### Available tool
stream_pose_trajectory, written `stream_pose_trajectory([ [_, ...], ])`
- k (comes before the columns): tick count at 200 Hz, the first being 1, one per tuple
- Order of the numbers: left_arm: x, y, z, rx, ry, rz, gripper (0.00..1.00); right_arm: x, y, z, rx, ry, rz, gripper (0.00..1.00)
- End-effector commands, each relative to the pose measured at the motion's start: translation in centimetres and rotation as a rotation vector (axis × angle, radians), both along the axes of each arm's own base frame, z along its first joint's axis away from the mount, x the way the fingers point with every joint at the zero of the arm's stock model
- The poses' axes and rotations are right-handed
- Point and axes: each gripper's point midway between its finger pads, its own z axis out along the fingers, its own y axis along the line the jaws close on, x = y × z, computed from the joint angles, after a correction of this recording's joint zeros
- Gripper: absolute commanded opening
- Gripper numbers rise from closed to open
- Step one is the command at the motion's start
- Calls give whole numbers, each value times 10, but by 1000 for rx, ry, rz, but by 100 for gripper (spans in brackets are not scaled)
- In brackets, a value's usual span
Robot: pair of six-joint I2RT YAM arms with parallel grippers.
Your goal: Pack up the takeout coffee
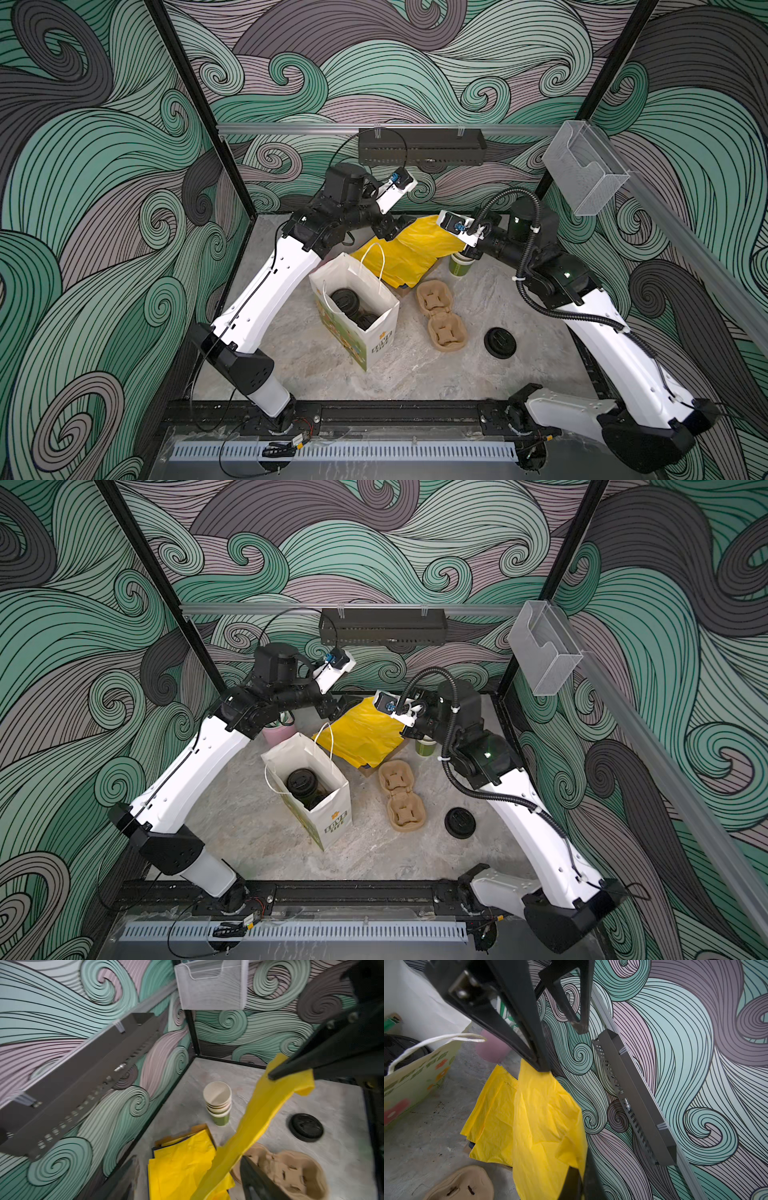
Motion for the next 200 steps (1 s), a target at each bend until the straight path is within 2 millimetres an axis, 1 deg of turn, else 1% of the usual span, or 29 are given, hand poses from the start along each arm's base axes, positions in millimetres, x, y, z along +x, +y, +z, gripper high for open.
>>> stream_pose_trajectory([
  [1, -33, -16, -8, 10, 78, -168, 79, -18, -15, -4, -60, 10, -22, 0],
  [16, -42, -26, -18, 20, 116, -228, 79, -28, -21, -2, -79, 1, -24, 0],
  [35, -55, -41, -22, -2, 182, -304, 79, -37, -30, -2, -116, -2, -29, 0],
  [50, -64, -53, -27, -23, 239, -358, 79, -43, -34, -1, -133, -4, -26, 0],
  [60, -69, -59, -34, -25, 271, -387, 79, -47, -35, 2, -133, -12, -20, 0],
  [75, -71, -66, -46, -16, 299, -408, 77, -52, -36, 6, -134, -22, -5, 0],
  [84, -72, -70, -49, -14, 304, -415, 73, -56, -37, 7, -132, -27, 3, 0],
  [98, -71, -76, -50, -24, 312, -418, 63, -62, -38, 9, -129, -33, 13, 0],
  [109, -71, -81, -46, -41, 320, -420, 56, -65, -39, 9, -126, -33, 19, 0],
  [123, -70, -85, -43, -56, 334, -416, 43, -69, -40, 10, -117, -37, 25, 0],
  [138, -68, -86, -44, -58, 340, -406, 27, -74, -40, 10, -109, -42, 37, 0],
  [149, -65, -85, -46, -46, 329, -390, 11, -78, -40, 9, -103, -37, 46, 0],
  [157, -60, -84, -44, -44, 308, -366, 1, -82, -40, 9, -94, -31, 54, 0],
  [166, -54, -84, -41, -45, 275, -336, 0, -87, -41, 7, -85, -13, 62, 0],
  [169, -52, -84, -39, -48, 260, -325, 0, -89, -41, 6, -81, -6, 67, 4],
  [176, -45, -83, -34, -56, 222, -292, 0, -94, -42, 4, -65, 14, 72, 25],
  [182, -39, -84, -29, -64, 181, -260, 0, -99, -43, 2, -45, 39, 73, 36],
  [187, -33, -84, -26, -63, 141, -228, 0, -103, -43, 0, -29, 64, 74, 42],
  [200, -19, -83, -12, -74, 3, -137, 0, -116, -47, -7, 9, 131, 74, 53],
])
